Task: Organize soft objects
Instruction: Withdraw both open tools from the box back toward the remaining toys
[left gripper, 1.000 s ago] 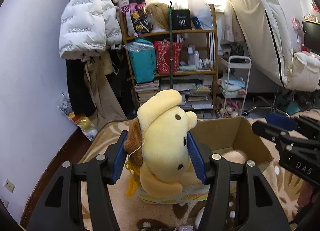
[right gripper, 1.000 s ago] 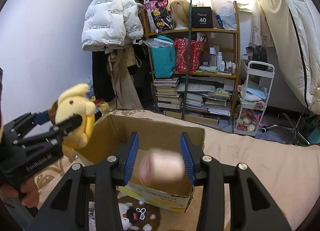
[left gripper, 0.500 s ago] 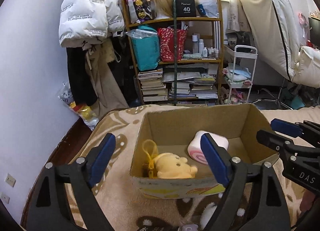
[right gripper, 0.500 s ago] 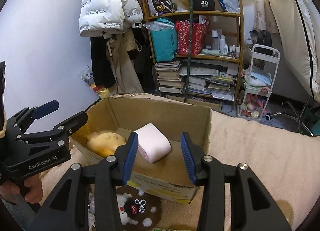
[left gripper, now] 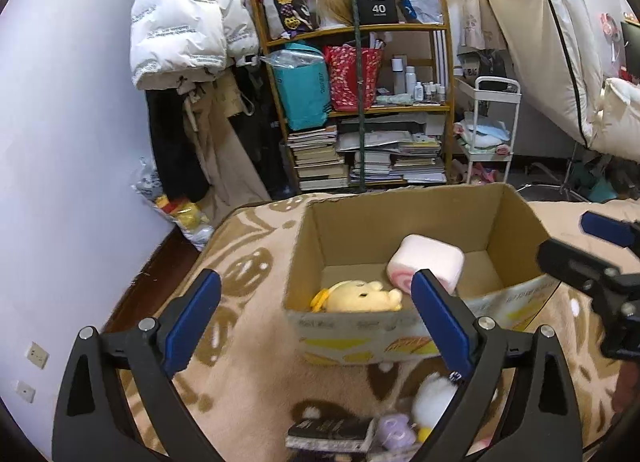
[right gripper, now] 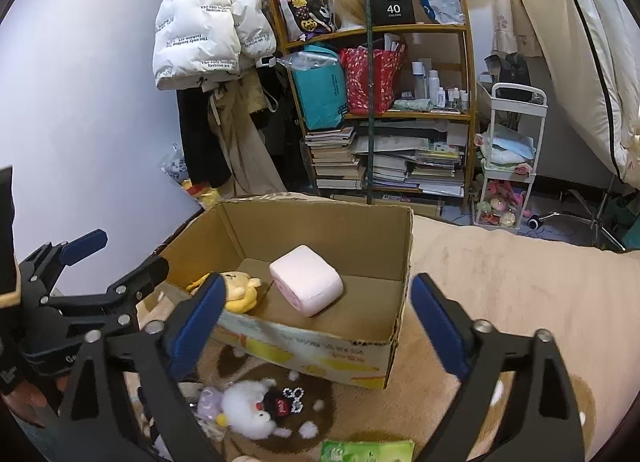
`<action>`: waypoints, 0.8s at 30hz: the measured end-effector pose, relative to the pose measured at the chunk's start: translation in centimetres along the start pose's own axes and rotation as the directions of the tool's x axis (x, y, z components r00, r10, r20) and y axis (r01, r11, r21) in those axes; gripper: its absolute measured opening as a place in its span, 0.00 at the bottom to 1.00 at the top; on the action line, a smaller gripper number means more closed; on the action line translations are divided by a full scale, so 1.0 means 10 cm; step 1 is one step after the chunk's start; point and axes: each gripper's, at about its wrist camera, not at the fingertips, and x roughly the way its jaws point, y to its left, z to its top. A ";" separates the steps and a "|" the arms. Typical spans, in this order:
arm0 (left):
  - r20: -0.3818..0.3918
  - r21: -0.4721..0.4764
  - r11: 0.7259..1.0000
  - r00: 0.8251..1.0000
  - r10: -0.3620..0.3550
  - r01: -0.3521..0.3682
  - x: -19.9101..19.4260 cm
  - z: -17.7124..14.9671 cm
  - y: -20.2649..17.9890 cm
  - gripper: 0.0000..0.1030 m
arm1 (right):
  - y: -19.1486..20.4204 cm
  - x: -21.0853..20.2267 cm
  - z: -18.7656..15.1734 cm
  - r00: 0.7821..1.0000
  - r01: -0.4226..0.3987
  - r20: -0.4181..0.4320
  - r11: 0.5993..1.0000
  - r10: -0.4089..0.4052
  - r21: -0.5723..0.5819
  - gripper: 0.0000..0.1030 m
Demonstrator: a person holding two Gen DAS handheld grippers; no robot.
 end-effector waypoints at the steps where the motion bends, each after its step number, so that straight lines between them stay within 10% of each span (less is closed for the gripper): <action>1: -0.004 -0.006 1.000 1.000 -0.001 0.001 -0.02 0.00 0.02 0.93 | 0.00 -0.04 -0.01 1.000 0.001 0.006 1.000 -0.001 0.004 1.00; 24: -0.100 -0.076 0.997 0.995 0.013 -0.021 -0.66 -0.43 0.36 0.93 | 0.05 -0.63 -0.29 0.997 0.033 -0.067 0.995 -0.027 0.090 1.00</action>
